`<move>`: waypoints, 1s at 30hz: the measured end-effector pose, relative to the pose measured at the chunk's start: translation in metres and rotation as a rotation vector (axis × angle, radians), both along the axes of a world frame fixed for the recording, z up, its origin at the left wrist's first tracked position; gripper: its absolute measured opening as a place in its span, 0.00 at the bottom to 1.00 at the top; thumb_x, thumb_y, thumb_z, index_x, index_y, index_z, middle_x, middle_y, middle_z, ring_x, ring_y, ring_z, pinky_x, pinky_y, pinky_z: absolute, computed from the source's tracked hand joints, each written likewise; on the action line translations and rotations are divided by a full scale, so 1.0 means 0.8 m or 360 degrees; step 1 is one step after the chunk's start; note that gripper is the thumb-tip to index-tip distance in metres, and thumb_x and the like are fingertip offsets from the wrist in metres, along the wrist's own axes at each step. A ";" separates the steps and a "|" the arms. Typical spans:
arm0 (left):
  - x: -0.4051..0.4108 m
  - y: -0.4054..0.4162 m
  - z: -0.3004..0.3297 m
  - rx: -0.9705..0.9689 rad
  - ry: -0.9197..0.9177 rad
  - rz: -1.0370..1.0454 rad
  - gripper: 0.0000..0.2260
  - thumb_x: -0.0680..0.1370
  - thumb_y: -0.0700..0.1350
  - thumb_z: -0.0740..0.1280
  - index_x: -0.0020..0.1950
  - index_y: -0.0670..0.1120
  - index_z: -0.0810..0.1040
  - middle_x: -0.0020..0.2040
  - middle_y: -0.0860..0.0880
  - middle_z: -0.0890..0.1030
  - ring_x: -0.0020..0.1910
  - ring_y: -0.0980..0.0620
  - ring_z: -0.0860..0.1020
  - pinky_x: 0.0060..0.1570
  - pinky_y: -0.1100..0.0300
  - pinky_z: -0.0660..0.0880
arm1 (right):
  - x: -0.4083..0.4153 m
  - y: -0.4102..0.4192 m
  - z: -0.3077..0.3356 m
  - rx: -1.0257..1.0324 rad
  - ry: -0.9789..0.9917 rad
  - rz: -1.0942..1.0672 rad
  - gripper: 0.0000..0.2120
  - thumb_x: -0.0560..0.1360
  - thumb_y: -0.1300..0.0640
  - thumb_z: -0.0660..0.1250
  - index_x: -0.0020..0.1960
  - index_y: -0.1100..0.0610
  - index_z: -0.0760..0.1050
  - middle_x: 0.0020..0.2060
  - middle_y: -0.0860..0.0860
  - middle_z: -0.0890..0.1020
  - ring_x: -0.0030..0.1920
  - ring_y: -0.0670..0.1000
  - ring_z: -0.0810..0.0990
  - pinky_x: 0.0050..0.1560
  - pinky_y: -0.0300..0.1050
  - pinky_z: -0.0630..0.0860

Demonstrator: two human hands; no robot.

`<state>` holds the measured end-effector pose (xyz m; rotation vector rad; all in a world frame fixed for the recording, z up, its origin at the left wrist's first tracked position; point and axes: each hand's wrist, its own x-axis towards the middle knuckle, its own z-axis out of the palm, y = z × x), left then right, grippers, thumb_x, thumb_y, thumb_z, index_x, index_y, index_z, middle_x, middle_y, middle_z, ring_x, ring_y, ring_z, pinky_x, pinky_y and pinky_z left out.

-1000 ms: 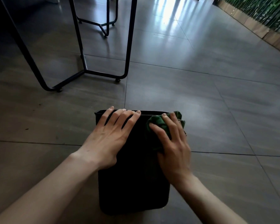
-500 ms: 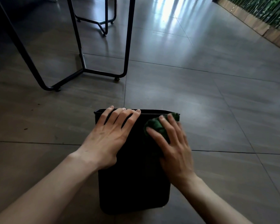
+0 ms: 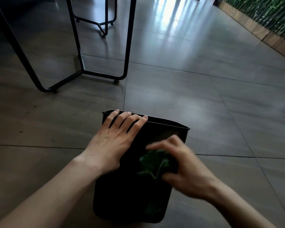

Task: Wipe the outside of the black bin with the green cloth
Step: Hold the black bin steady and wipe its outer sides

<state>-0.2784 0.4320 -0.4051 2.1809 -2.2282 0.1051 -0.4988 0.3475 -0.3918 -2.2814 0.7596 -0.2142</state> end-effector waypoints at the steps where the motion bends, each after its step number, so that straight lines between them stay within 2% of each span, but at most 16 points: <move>1: 0.000 0.000 -0.001 -0.0003 -0.0006 -0.0004 0.50 0.70 0.49 0.68 0.80 0.50 0.34 0.79 0.50 0.52 0.80 0.45 0.50 0.78 0.46 0.43 | 0.003 -0.008 0.004 -0.0010 -0.0151 -0.0185 0.31 0.62 0.61 0.73 0.61 0.41 0.75 0.54 0.42 0.75 0.52 0.45 0.79 0.51 0.35 0.78; 3: -0.001 0.001 -0.003 -0.0016 -0.0017 -0.0011 0.50 0.70 0.49 0.67 0.80 0.50 0.35 0.79 0.50 0.52 0.80 0.45 0.50 0.78 0.45 0.44 | 0.008 -0.019 0.006 -0.0236 -0.0367 -0.0604 0.30 0.62 0.66 0.78 0.56 0.45 0.71 0.49 0.44 0.78 0.45 0.46 0.79 0.41 0.30 0.74; 4: -0.001 0.001 -0.003 -0.0017 -0.0020 -0.0014 0.49 0.70 0.49 0.67 0.80 0.50 0.35 0.78 0.50 0.52 0.80 0.45 0.51 0.78 0.45 0.44 | 0.012 -0.021 0.004 -0.0442 -0.0418 -0.0746 0.29 0.61 0.67 0.79 0.55 0.48 0.72 0.50 0.47 0.78 0.45 0.46 0.78 0.42 0.28 0.72; 6: 0.000 0.000 -0.002 -0.0014 -0.0018 -0.0015 0.50 0.69 0.48 0.67 0.80 0.50 0.36 0.78 0.50 0.53 0.79 0.45 0.52 0.78 0.45 0.44 | 0.020 -0.016 -0.007 -0.0772 -0.0531 -0.0848 0.28 0.61 0.70 0.78 0.58 0.54 0.77 0.57 0.53 0.74 0.52 0.45 0.75 0.51 0.27 0.73; 7: 0.000 0.000 -0.002 -0.0009 -0.0022 -0.0011 0.50 0.68 0.47 0.67 0.80 0.50 0.36 0.78 0.50 0.53 0.79 0.45 0.52 0.78 0.46 0.44 | 0.025 -0.011 -0.018 -0.0853 -0.0580 -0.0831 0.29 0.62 0.71 0.77 0.61 0.56 0.79 0.61 0.56 0.73 0.58 0.49 0.76 0.58 0.33 0.75; 8: 0.000 0.001 -0.001 0.0000 -0.0026 -0.0004 0.50 0.68 0.47 0.67 0.80 0.50 0.36 0.78 0.50 0.53 0.79 0.45 0.52 0.78 0.46 0.44 | 0.030 -0.003 -0.030 -0.0911 -0.0614 -0.0772 0.31 0.64 0.72 0.76 0.65 0.58 0.79 0.65 0.58 0.72 0.65 0.54 0.75 0.64 0.43 0.76; 10: 0.000 0.001 -0.002 0.0012 -0.0037 -0.0001 0.51 0.67 0.46 0.67 0.80 0.50 0.36 0.79 0.50 0.53 0.79 0.45 0.52 0.78 0.45 0.45 | 0.038 0.016 -0.059 -0.1016 -0.0594 -0.0598 0.31 0.70 0.67 0.72 0.73 0.60 0.75 0.71 0.61 0.71 0.76 0.62 0.69 0.73 0.59 0.71; 13: 0.000 0.002 -0.003 0.0024 -0.0042 -0.0005 0.51 0.67 0.46 0.67 0.80 0.49 0.36 0.79 0.50 0.52 0.79 0.45 0.51 0.78 0.46 0.44 | 0.043 0.048 -0.107 -0.1189 -0.0307 -0.0276 0.33 0.78 0.46 0.67 0.80 0.57 0.66 0.79 0.61 0.65 0.82 0.63 0.57 0.79 0.64 0.61; 15: 0.000 0.002 -0.003 0.0005 -0.0046 -0.0006 0.51 0.67 0.44 0.66 0.80 0.49 0.36 0.79 0.50 0.52 0.79 0.45 0.52 0.78 0.46 0.44 | 0.038 0.063 -0.135 -0.1396 -0.0117 -0.0030 0.35 0.80 0.38 0.65 0.81 0.54 0.64 0.80 0.59 0.63 0.83 0.62 0.57 0.77 0.65 0.63; 17: 0.000 0.002 -0.002 0.0001 -0.0035 -0.0009 0.50 0.67 0.43 0.65 0.80 0.49 0.36 0.79 0.50 0.52 0.79 0.45 0.51 0.78 0.46 0.44 | 0.025 0.067 -0.155 -0.1627 -0.0068 0.0288 0.29 0.83 0.45 0.64 0.81 0.52 0.64 0.80 0.56 0.65 0.82 0.60 0.60 0.73 0.64 0.70; 20: -0.001 0.004 0.001 0.0010 -0.0006 -0.0004 0.51 0.64 0.42 0.63 0.80 0.49 0.36 0.79 0.49 0.52 0.79 0.45 0.50 0.78 0.46 0.42 | -0.005 0.049 -0.157 -0.1773 -0.0074 0.0819 0.23 0.87 0.56 0.60 0.81 0.50 0.65 0.78 0.54 0.68 0.82 0.59 0.61 0.74 0.58 0.70; 22: 0.000 0.005 0.002 0.0015 -0.0003 -0.0012 0.52 0.64 0.43 0.64 0.80 0.49 0.36 0.79 0.49 0.52 0.79 0.45 0.50 0.78 0.46 0.42 | -0.016 0.024 -0.139 -0.1786 -0.0075 0.0923 0.22 0.87 0.57 0.58 0.80 0.49 0.65 0.78 0.54 0.68 0.82 0.60 0.61 0.75 0.56 0.69; 24: 0.001 0.005 0.002 0.0022 0.0007 -0.0009 0.52 0.64 0.44 0.66 0.80 0.49 0.37 0.79 0.49 0.52 0.80 0.45 0.50 0.78 0.47 0.42 | -0.011 -0.003 -0.113 -0.1678 -0.0163 0.0684 0.22 0.88 0.58 0.56 0.80 0.48 0.66 0.79 0.55 0.67 0.81 0.61 0.62 0.75 0.57 0.68; 28: 0.003 0.004 0.001 0.0029 0.0006 0.0006 0.49 0.68 0.49 0.65 0.80 0.49 0.37 0.79 0.49 0.53 0.79 0.45 0.51 0.78 0.46 0.43 | 0.018 -0.043 -0.069 -0.1300 -0.0483 -0.0188 0.18 0.86 0.58 0.59 0.74 0.52 0.75 0.76 0.58 0.68 0.80 0.62 0.64 0.72 0.64 0.71; 30: 0.003 0.002 0.001 0.0044 -0.0005 0.0018 0.50 0.67 0.47 0.65 0.80 0.49 0.35 0.79 0.50 0.51 0.80 0.46 0.50 0.78 0.46 0.42 | 0.023 -0.033 -0.076 -0.1337 -0.0489 -0.0172 0.18 0.86 0.60 0.58 0.73 0.53 0.76 0.75 0.58 0.69 0.79 0.63 0.65 0.73 0.64 0.71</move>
